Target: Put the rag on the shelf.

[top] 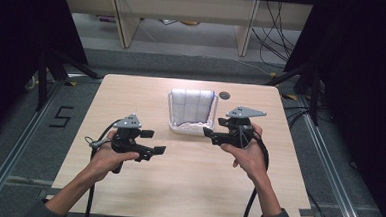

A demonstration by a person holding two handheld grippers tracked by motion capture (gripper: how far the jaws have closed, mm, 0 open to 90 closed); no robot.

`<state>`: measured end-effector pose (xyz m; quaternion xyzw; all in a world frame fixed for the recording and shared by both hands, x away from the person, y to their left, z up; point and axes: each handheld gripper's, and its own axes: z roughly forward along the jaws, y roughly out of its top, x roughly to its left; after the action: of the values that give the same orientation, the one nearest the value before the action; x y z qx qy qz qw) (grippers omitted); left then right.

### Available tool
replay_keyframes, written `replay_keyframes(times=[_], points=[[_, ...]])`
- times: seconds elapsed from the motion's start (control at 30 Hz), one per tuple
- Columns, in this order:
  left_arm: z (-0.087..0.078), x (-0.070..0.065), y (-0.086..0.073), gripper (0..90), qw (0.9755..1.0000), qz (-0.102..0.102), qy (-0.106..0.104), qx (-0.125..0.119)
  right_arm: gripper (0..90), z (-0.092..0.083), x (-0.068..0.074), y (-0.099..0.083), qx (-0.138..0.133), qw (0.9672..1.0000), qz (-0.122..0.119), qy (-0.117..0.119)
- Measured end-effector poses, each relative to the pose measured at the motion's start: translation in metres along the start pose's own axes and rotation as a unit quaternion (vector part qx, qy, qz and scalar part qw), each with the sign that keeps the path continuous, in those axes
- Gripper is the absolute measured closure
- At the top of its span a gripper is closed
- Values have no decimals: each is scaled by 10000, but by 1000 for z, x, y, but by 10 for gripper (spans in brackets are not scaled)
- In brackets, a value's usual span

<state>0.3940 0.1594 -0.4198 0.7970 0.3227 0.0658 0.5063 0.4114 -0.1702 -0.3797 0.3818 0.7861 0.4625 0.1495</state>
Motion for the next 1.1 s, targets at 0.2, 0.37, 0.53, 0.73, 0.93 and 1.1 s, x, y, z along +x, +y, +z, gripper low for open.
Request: replay_keyframes(times=[0.2, 0.37, 0.53, 0.73, 0.93, 1.1], points=[[4, -2, -10, 190, 9999, 92, -40, 108, 327, 5, 1, -13, 151, 9998, -93, 12], [9, -3, -18, 187, 9997, 154, 75, 200, 321, 9, 4, -19, 109, 9998, -170, 93], [14, -8, -30, 183, 9994, 160, -2, 291, 314, 11, 10, -25, 163, 9997, -186, 91], [12, -11, -42, 180, 9994, 138, -70, 301, 313, 12, 16, -36, 218, 9996, -179, 85], [14, -11, -56, 178, 9992, 63, -59, 384, 311, 12, 21, -52, 309, 9994, -97, 138], [12, -14, -64, 168, 9992, 78, -123, 370, 305, 10, 23, -63, 450, 9988, -84, 157]])
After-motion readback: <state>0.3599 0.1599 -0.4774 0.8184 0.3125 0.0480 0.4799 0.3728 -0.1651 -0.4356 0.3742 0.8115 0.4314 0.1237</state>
